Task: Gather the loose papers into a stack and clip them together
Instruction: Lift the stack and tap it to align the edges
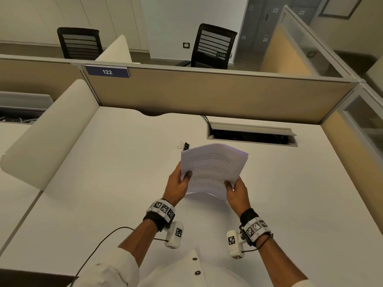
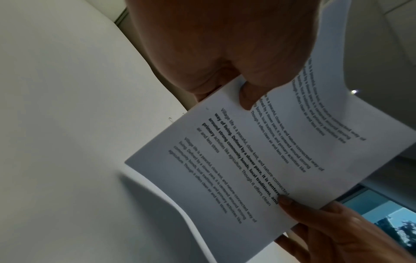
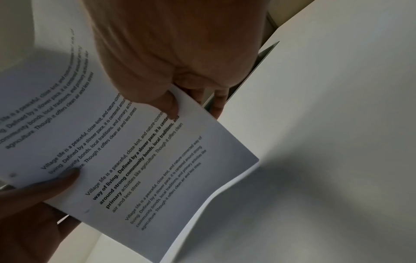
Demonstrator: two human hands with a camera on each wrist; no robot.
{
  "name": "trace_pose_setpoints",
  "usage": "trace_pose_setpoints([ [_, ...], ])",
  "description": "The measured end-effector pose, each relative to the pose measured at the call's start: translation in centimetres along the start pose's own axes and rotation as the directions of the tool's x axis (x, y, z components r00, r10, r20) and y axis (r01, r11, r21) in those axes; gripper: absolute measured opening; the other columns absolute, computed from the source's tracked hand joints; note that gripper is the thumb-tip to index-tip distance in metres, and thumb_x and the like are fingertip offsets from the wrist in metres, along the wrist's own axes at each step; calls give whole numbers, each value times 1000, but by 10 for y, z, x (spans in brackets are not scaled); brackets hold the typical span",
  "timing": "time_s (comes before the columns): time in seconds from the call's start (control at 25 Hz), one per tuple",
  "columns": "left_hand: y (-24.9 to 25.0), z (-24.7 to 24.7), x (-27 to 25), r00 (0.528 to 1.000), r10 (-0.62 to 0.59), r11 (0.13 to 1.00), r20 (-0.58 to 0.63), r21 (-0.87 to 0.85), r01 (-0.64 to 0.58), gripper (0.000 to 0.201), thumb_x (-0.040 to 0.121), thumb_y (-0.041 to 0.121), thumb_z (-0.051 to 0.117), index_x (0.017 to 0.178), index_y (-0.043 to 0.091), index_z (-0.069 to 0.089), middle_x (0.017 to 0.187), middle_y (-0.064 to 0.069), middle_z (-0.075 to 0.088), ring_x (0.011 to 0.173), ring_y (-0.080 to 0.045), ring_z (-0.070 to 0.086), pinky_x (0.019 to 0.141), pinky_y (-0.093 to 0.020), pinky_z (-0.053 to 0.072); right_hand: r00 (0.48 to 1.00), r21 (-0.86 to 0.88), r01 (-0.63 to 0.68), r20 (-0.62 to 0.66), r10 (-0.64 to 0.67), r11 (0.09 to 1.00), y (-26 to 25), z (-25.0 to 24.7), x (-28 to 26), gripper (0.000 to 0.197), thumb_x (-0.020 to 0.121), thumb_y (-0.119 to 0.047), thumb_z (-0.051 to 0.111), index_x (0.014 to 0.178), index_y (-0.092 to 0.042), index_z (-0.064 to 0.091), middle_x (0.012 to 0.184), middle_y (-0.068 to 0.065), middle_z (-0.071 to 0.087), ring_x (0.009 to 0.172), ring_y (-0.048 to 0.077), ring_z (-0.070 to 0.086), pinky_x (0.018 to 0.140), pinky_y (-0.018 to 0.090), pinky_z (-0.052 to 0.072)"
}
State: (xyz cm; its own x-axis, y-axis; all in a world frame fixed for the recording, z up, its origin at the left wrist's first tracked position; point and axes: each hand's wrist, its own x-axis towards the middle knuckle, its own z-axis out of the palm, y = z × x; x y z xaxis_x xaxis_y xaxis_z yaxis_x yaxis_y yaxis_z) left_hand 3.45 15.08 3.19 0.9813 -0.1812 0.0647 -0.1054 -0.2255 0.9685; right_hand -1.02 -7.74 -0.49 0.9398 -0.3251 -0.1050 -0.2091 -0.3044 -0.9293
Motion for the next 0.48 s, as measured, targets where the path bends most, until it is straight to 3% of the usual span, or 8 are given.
trace_pose_setpoints([
  [0.08, -2, 1, 3, 1000, 4, 1000, 9, 1, -4, 38, 106, 23, 54, 144, 27, 53, 131, 8, 68, 122, -12, 64, 100, -34, 57, 1000, 1, -4, 6, 4, 1000, 0, -2, 5, 37, 101, -13, 58, 138, -19, 53, 127, 3, 67, 120, 25, 62, 106, 48, 52],
  [0.24, -22, -1, 1, 996, -65, 998, 53, 25, 63, 37, 105, 25, 54, 142, 26, 55, 132, 6, 68, 124, -16, 64, 105, -46, 55, 981, -139, -101, 150, 122, 985, 11, -3, 11, 52, 100, -12, 58, 149, -19, 42, 141, 8, 61, 130, 32, 57, 111, 47, 48],
  [0.36, -25, -4, 4, 994, -93, 994, 55, 55, 90, 35, 104, 23, 54, 139, 23, 58, 129, 3, 70, 120, -20, 65, 105, -50, 54, 980, -220, -90, 156, 126, 971, 11, -5, 16, 47, 102, -11, 55, 147, -15, 46, 140, 11, 62, 129, 34, 58, 109, 42, 48],
  [0.48, -20, -9, 12, 992, -114, 993, 45, 9, 113, 33, 101, 22, 59, 133, 22, 63, 126, 3, 74, 115, -21, 70, 99, -50, 58, 990, -219, -40, 122, 68, 975, 6, -11, 14, 32, 104, -13, 52, 136, -15, 54, 127, 7, 69, 117, 30, 66, 97, 39, 55],
])
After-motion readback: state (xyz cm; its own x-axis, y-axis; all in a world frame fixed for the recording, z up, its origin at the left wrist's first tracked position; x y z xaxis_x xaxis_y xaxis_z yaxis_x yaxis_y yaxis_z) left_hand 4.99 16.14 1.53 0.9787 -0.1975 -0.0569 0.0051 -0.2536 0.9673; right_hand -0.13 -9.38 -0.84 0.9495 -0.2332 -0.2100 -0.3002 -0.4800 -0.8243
